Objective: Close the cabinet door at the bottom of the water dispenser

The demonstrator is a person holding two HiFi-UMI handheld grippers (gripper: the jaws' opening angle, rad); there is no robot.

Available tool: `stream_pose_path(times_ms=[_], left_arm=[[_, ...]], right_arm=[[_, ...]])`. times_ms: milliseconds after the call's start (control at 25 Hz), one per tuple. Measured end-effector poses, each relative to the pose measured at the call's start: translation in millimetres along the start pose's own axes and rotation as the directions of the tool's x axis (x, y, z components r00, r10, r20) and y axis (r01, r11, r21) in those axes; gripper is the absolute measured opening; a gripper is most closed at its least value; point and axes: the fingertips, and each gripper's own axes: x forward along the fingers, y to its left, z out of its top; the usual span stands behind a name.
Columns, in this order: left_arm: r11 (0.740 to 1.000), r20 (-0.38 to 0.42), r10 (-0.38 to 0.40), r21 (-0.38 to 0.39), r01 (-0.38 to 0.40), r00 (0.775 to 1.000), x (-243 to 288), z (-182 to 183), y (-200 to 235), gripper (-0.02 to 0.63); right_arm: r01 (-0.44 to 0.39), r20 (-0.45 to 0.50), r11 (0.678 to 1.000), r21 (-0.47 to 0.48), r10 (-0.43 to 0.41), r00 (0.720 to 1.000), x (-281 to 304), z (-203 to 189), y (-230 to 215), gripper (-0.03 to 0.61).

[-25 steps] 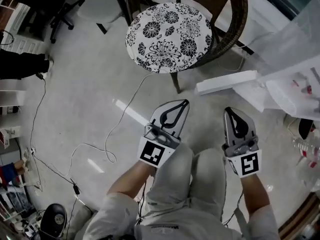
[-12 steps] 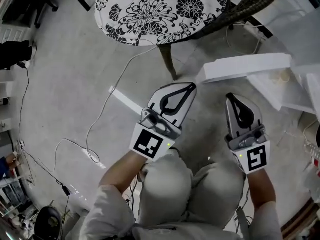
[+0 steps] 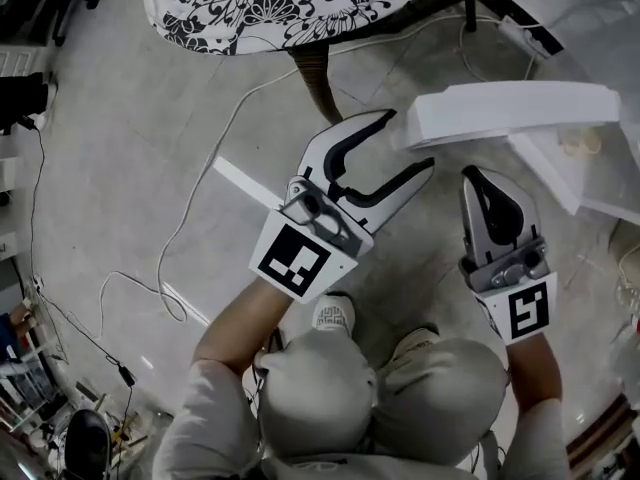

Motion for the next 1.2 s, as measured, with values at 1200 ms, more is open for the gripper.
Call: stream_pose_path(times_ms=[1200], left_arm=[[0.997, -0.023, -0.081, -0.016, 0.081, 0.996, 5, 0, -32, 0.173]], right_arm=[[0.148, -0.071, 0.988, -0.048, -0.152, 0.986, -54, -57, -9, 0.018]])
